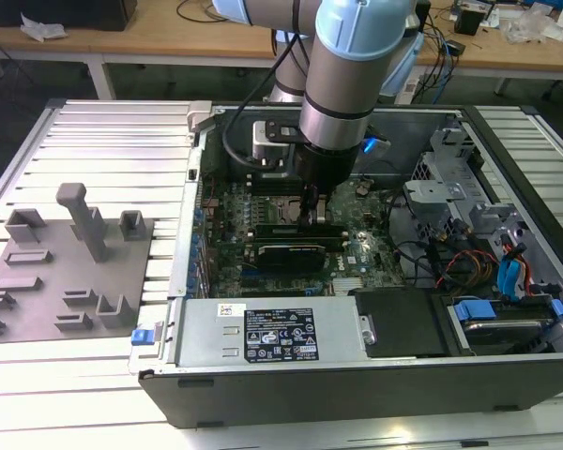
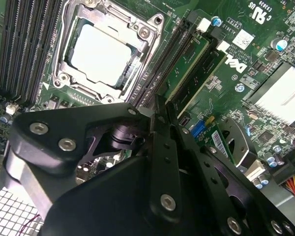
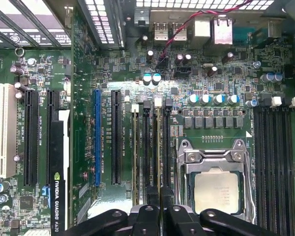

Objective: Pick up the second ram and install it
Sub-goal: 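Insert the second ram into the second slot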

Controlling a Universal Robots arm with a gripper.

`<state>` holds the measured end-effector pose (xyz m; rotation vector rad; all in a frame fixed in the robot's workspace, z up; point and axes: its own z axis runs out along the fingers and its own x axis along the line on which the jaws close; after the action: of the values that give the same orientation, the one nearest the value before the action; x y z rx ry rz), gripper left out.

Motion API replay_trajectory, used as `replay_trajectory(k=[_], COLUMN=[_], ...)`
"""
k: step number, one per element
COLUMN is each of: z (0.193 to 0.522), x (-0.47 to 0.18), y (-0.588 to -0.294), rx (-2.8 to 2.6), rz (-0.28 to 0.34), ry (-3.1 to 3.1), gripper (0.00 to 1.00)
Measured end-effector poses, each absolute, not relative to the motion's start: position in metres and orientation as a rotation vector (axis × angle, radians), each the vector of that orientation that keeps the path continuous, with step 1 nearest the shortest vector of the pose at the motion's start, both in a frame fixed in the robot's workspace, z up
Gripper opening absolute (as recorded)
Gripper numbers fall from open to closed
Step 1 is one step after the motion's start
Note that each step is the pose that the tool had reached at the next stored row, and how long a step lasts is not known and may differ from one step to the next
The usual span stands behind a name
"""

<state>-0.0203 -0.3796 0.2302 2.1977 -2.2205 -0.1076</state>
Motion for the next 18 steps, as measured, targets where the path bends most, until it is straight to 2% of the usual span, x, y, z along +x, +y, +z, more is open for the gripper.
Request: replay_trajectory(k=[9, 10, 11, 13, 18], z=[0.226, 0.226, 0.226, 0.228, 0.260], x=[-0.020, -0.020, -0.020, -0.020, -0.020], y=[-0.380, -0.379, -0.380, -0.380, -0.378], rx=[2.201, 2.202, 2.201, 2.201, 2.200], rz=[-0.107, -0.108, -0.108, -0.108, -0.103], ry=[-2.217, -2.217, -2.217, -2.217, -2.216], gripper=[0.13, 0.14, 0.20, 0.20, 0.20])
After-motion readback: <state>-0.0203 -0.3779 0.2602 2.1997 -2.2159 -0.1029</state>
